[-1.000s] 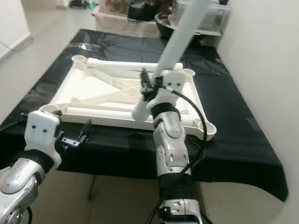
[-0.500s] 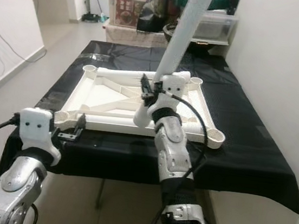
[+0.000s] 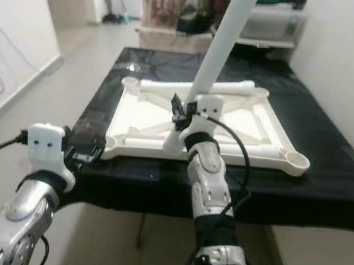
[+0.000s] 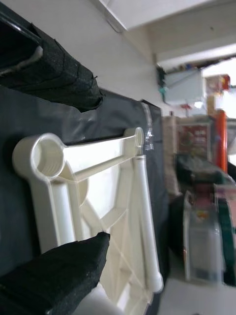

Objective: Building children table

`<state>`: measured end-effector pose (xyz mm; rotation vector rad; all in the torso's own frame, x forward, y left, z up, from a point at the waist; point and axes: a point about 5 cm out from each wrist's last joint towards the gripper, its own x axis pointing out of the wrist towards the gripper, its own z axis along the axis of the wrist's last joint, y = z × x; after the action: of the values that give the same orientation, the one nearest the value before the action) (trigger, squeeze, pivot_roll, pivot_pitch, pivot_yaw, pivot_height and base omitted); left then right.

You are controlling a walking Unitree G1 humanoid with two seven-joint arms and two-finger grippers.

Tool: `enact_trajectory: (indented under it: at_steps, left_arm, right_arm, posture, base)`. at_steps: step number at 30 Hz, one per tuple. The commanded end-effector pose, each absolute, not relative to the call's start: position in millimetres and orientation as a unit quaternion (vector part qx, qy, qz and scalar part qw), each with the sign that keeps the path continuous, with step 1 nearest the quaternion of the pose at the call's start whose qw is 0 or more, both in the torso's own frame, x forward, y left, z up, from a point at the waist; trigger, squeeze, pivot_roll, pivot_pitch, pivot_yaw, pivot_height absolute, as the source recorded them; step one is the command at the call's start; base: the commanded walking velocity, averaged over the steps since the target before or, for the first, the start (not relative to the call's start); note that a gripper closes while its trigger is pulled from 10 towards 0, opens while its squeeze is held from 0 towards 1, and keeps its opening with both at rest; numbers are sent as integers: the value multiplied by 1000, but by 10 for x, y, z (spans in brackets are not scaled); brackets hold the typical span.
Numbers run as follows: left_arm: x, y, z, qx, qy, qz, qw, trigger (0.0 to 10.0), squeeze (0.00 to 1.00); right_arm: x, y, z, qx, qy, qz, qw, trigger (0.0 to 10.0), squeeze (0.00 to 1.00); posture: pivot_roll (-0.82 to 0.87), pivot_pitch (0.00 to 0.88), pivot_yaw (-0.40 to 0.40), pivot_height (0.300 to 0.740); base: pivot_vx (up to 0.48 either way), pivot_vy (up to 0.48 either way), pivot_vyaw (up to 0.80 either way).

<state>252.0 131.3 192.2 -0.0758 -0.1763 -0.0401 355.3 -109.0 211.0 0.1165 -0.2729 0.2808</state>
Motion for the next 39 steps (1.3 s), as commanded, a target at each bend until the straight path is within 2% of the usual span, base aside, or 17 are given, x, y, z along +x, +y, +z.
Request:
enact_trajectory:
  at_steps: [1,19,26,39]
  left_arm:
    - [2510,1363,1911,-40,-83,2,996,10000,0]
    - [2532,1500,2114,-19,-123,51,991,10000,0]
    - [2528,1505,2155,-5,-134,57,989,10000,0]
    - [2556,1536,2175,-7,-134,63,989,10000,0]
  right_arm:
    - [3543,-980,2159,64,-142,157,975,10000,0]
    - [3497,-861,2220,70,-155,189,967,10000,0]
    - [3497,-841,2229,78,-157,188,966,10000,0]
    - [3501,-871,2241,79,-157,177,968,10000,0]
  posture:
    - [-32,0,-5,740]
    - [-28,0,-11,740]
    - [-28,0,-11,740]
    - [-30,5,3,740]
  base:
    - [0,251,0]
    - [0,14,0]
    - [0,0,310]
    - [363,0,0]
